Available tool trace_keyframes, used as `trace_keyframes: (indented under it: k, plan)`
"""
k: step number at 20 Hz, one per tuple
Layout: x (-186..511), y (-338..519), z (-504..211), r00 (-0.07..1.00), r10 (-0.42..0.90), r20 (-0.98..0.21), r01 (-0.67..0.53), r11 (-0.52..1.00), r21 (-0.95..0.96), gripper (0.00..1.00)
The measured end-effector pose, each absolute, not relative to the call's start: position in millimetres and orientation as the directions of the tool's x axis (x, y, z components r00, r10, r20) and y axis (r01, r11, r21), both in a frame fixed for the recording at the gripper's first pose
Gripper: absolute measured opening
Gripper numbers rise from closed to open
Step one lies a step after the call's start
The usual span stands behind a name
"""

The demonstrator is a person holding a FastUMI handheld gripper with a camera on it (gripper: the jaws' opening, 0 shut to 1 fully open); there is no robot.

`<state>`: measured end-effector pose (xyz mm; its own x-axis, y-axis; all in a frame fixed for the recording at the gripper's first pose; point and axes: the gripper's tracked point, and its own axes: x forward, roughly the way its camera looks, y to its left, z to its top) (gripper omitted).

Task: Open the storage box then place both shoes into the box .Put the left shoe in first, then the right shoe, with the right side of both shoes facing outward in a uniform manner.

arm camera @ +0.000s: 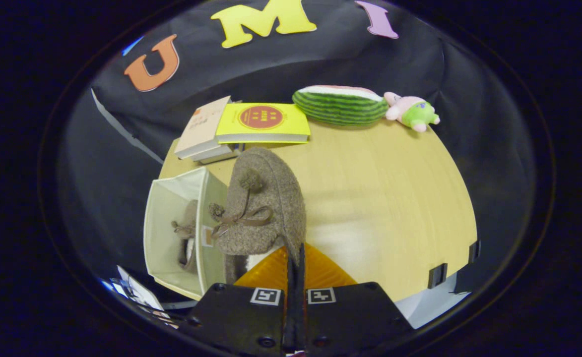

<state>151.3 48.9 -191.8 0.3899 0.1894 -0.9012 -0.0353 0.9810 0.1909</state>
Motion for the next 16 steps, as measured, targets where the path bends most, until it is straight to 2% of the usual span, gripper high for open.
trace_keyframes:
  k: [8, 12, 16]
  plan:
    - [145, 175, -157, 0.436, 0.372, -0.819, -0.088, 0.924, 0.373, 0.06]
    - [143, 198, -167, 0.500, 0.338, -0.797, -0.080, 0.935, 0.346, 0.06]
    - [140, 212, -188, 0.498, 0.320, -0.806, -0.053, 0.939, 0.340, 0.06]
